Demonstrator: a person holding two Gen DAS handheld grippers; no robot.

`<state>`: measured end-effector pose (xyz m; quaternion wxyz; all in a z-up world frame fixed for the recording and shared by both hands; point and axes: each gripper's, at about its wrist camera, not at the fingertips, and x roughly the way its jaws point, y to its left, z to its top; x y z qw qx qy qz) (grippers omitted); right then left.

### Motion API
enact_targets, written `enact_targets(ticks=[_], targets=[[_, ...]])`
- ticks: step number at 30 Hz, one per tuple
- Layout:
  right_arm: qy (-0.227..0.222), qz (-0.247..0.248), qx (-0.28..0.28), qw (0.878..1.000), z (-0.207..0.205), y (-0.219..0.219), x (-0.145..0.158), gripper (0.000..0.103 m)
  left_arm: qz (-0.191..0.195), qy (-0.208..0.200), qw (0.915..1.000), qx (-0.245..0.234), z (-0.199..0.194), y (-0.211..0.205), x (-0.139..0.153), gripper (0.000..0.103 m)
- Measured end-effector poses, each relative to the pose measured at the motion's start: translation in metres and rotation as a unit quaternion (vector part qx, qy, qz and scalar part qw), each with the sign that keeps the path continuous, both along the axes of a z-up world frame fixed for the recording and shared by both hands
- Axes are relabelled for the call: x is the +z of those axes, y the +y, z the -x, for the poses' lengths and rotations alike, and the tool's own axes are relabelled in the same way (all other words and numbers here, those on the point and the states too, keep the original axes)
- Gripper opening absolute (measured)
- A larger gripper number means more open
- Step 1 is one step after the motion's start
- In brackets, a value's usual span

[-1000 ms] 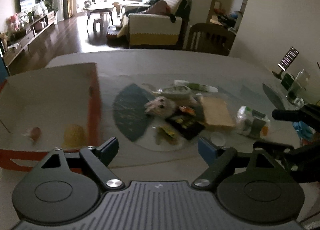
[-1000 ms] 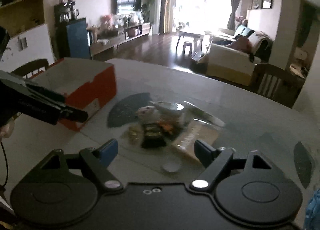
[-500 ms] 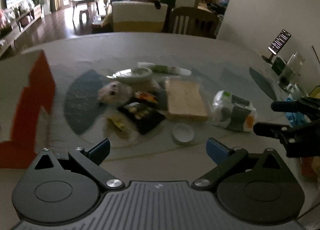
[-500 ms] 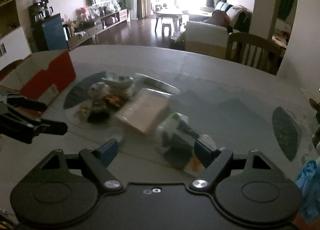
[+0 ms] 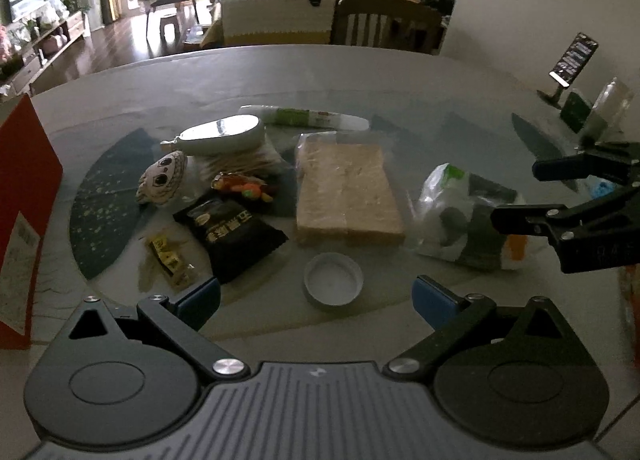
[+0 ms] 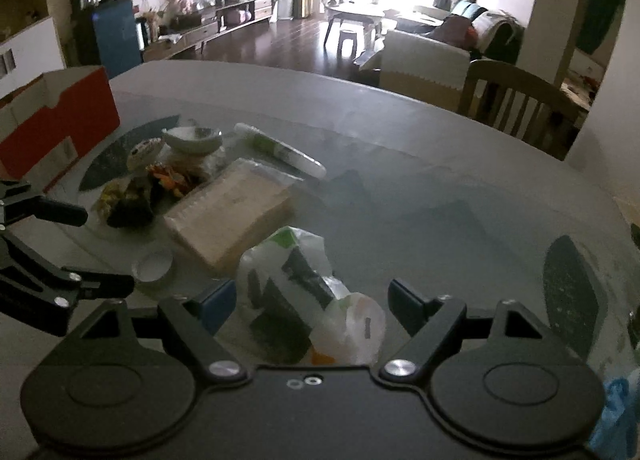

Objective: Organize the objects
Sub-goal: 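Grasp the white lid with the left tool while the right tool grasps the plastic bag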

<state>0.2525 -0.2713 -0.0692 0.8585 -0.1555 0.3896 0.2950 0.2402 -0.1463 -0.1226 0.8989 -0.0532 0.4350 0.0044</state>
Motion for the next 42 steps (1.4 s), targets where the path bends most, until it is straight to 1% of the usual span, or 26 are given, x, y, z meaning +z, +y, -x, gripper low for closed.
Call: enact_targets(ticks=[6,8,14,17,19,20,21,22,23,24,25,26,28,32,42], targets=[[0.014,0.017,0.014,1.0,-0.014,0.006,-0.015,0.082,-0.007,0.01,0.9998,0.014,-0.013,-0.004,-0.018,0.102],[0.022,0.02,0.022,0.999,-0.019,0.007,-0.02,0.082,-0.004,0.01,0.9999,0.011,-0.016,-0.006,-0.022,0.102],[0.036,0.029,0.028,0.999,-0.027,0.008,-0.032,0.08,-0.013,0.011,0.9998,-0.005,-0.023,-0.015,-0.031,0.1],[0.038,0.025,0.03,0.999,-0.027,0.006,-0.034,0.08,-0.012,0.014,0.9997,-0.014,-0.024,-0.018,-0.034,0.089],[0.039,0.022,0.032,0.999,-0.027,0.006,-0.035,0.079,-0.023,0.01,0.9995,-0.017,-0.024,-0.021,-0.035,0.082],[0.04,0.02,0.032,0.998,-0.027,0.006,-0.034,0.076,-0.024,0.007,0.9995,-0.018,-0.024,-0.022,-0.035,0.08],[0.042,0.02,0.032,0.998,-0.027,0.006,-0.035,0.069,-0.025,0.006,0.9995,-0.018,-0.024,-0.021,-0.035,0.075],[0.045,0.022,0.032,0.998,-0.027,0.007,-0.036,0.054,-0.025,0.004,0.9995,-0.018,-0.024,-0.021,-0.034,0.069],[0.049,0.023,0.032,0.998,-0.026,0.007,-0.036,0.053,-0.028,0.002,0.9994,-0.018,-0.023,-0.021,-0.034,0.065],[0.046,0.022,0.031,0.998,-0.025,0.007,-0.035,0.053,-0.031,0.001,0.9993,-0.018,-0.023,-0.021,-0.033,0.059],[0.044,0.023,0.032,0.998,-0.023,0.007,-0.035,0.05,-0.034,0.0,0.9992,-0.02,-0.023,-0.022,-0.033,0.052],[0.044,0.023,0.032,0.998,-0.022,0.008,-0.035,0.048,-0.037,-0.001,0.9991,-0.022,-0.022,-0.022,-0.032,0.049],[0.046,0.022,0.03,0.998,-0.019,0.009,-0.033,0.043,-0.04,-0.002,0.9988,-0.027,-0.021,-0.022,-0.032,0.038],[0.048,0.022,0.017,0.998,-0.013,0.009,-0.03,0.037,-0.037,-0.001,0.9989,-0.03,-0.02,-0.021,-0.031,0.038],[0.065,-0.009,-0.034,0.997,0.005,0.002,-0.014,0.026,-0.031,-0.002,0.9986,-0.043,-0.01,-0.02,-0.024,0.038]])
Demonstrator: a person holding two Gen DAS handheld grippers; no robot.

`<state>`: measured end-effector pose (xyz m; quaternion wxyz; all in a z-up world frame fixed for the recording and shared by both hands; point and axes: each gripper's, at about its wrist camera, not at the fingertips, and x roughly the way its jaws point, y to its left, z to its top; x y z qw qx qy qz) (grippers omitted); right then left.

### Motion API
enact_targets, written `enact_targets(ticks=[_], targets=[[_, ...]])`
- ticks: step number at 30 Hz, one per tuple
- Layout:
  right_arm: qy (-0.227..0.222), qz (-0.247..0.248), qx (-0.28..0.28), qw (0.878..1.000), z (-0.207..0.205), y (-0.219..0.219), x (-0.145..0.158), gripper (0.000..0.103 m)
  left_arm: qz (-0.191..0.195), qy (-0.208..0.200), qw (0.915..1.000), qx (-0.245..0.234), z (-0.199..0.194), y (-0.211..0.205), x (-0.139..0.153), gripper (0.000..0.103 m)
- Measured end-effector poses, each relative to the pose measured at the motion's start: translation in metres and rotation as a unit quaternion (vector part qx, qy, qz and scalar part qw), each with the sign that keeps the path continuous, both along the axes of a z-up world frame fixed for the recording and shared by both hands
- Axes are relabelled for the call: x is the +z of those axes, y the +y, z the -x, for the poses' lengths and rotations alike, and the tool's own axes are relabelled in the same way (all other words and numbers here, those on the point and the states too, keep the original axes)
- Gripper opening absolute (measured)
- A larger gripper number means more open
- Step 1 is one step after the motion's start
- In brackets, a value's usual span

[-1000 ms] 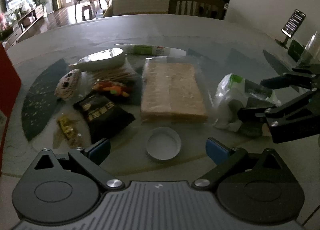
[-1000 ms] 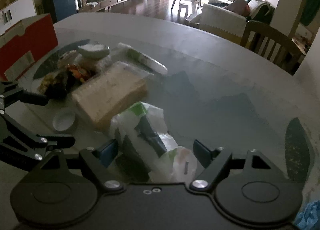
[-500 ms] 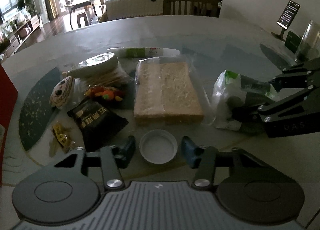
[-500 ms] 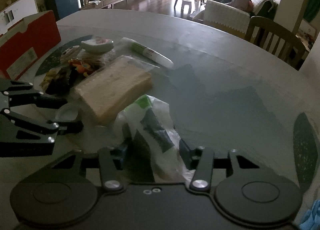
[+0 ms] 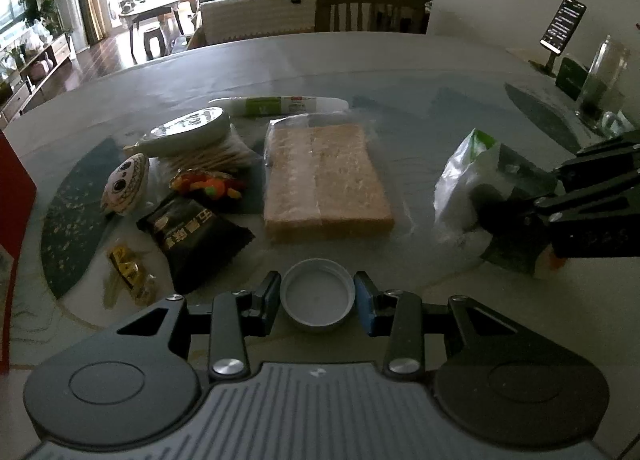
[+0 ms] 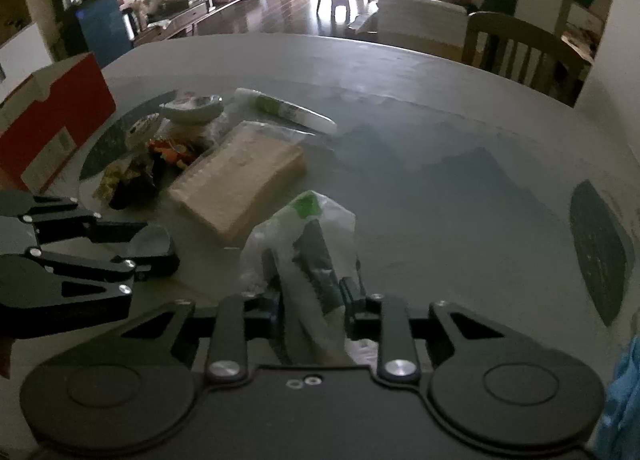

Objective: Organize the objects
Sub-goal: 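Grasp the white lid with the left tool while the right tool grasps the plastic bag, then carry the white lid and plastic bag over the cardboard box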

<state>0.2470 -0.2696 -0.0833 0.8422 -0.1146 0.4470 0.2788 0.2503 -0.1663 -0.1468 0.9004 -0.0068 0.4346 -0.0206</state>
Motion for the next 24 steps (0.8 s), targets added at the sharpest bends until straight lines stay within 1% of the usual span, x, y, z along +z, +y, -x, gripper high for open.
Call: enact_targets(ticks=[6,12,18,24], targets=[[0.014,-0.026,-0.019,0.999,0.019,-0.002,0.016,0.026,0.015,-0.004,0.9999,-0.002,0.013,0.008,0.009,0.038],[0.015,-0.04,-0.015,0.999,0.042,0.01,0.038,0.026,0.033,-0.012,0.9994,-0.002,0.032,0.022,0.029,0.038],[0.01,-0.046,0.0,0.999,0.062,0.038,0.058,0.026,0.047,-0.031,0.9984,0.003,0.053,0.045,0.054,0.038],[-0.002,-0.057,0.021,0.998,0.08,0.079,0.078,0.026,0.057,-0.044,0.9972,0.02,0.071,0.083,0.076,0.038]])
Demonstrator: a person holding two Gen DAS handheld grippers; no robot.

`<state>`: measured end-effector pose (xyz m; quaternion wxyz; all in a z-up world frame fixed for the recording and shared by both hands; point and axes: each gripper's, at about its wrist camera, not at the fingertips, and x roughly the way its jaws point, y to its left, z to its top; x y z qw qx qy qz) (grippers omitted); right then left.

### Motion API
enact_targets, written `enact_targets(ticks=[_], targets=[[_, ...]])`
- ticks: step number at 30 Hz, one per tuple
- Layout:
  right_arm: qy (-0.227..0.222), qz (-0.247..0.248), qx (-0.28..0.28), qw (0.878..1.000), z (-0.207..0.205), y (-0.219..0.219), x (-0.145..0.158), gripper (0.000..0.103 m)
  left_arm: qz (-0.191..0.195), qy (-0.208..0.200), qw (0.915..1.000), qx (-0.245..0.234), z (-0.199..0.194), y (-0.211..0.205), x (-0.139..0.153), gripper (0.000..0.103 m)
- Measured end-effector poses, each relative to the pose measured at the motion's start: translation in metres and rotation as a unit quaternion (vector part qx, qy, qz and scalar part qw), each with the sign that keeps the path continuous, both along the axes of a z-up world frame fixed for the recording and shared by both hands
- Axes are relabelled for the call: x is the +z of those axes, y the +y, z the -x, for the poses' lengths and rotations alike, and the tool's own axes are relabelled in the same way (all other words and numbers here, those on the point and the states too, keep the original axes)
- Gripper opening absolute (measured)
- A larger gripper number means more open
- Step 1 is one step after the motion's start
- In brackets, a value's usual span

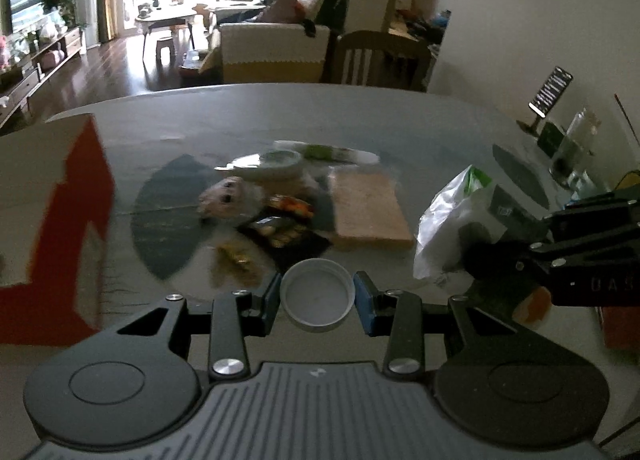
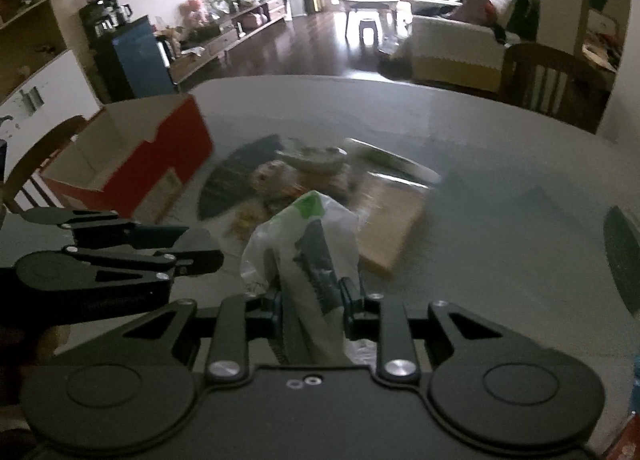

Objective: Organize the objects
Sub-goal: 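Carry the white lid and plastic bag over the cardboard box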

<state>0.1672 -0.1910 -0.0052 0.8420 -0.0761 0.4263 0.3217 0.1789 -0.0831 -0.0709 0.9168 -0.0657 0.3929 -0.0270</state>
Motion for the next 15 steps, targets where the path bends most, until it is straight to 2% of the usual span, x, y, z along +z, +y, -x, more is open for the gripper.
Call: enact_targets(ticks=[15], targets=[[-0.018,-0.013,0.04,0.999,0.025,0.114,0.029,0.026,-0.008,-0.023,0.9993,0.027,0.036,0.106,0.035,0.038]])
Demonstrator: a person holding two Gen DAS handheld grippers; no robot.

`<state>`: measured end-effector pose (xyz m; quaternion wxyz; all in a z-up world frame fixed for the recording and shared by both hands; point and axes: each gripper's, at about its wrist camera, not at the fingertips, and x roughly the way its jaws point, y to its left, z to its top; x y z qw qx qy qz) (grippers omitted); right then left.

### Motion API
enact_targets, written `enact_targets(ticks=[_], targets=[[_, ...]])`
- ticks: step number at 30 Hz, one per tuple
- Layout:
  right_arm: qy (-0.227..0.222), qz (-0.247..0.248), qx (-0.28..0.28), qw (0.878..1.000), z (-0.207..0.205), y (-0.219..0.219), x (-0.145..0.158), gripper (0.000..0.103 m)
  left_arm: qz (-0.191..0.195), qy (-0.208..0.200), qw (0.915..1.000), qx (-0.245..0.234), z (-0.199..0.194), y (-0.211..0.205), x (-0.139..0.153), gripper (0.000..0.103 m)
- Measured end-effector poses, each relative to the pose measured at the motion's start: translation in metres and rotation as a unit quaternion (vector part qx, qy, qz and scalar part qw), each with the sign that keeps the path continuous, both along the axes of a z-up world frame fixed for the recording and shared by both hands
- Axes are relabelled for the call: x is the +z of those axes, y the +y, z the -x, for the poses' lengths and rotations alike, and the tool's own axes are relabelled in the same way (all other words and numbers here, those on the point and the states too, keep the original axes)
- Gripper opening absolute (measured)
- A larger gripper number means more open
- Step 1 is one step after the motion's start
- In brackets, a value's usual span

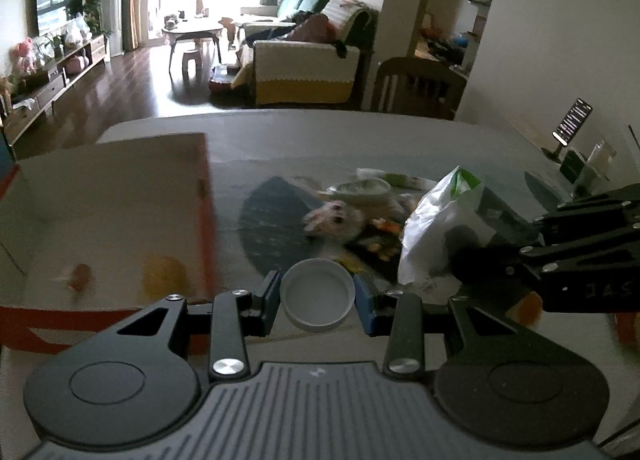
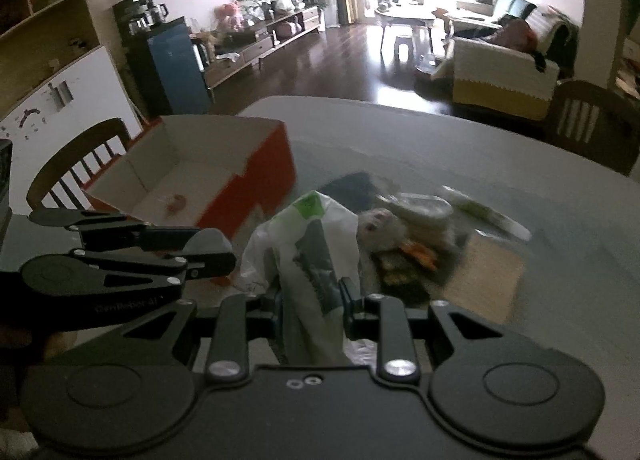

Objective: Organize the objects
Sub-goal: 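Carry the white lid and plastic bag over the cardboard box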

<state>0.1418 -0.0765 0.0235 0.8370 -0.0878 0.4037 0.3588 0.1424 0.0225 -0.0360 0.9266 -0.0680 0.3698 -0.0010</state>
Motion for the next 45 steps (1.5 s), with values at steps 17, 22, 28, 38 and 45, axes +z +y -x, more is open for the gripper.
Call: enact_targets(ticks=[17,22,28,38,45], targets=[[-0.023,0.002,0.053,0.998,-0.003,0.137,0.011,0.026,-0.014,-0.003,0.9988,0.047,0.008,0.126,0.013,0.038],[-0.024,0.013,0.064,0.998,-0.008,0.17,0.004,0.026,-0.023,0.002,0.9977,0.064,-0.006,0.162,0.01,0.038],[-0.016,0.031,0.069,0.997,-0.022,0.203,-0.01,0.027,-0.042,0.011,0.9957,0.081,-0.021,0.201,-0.001,0.038],[-0.023,0.084,0.067,0.994,-0.053,0.257,-0.045,0.027,-0.068,0.051,0.9935,0.076,-0.063,0.233,-0.026,0.038],[0.006,0.117,0.055,0.992,-0.071,0.278,-0.074,0.028,-0.085,0.116,0.9872,0.069,-0.089,0.241,-0.05,0.038]])
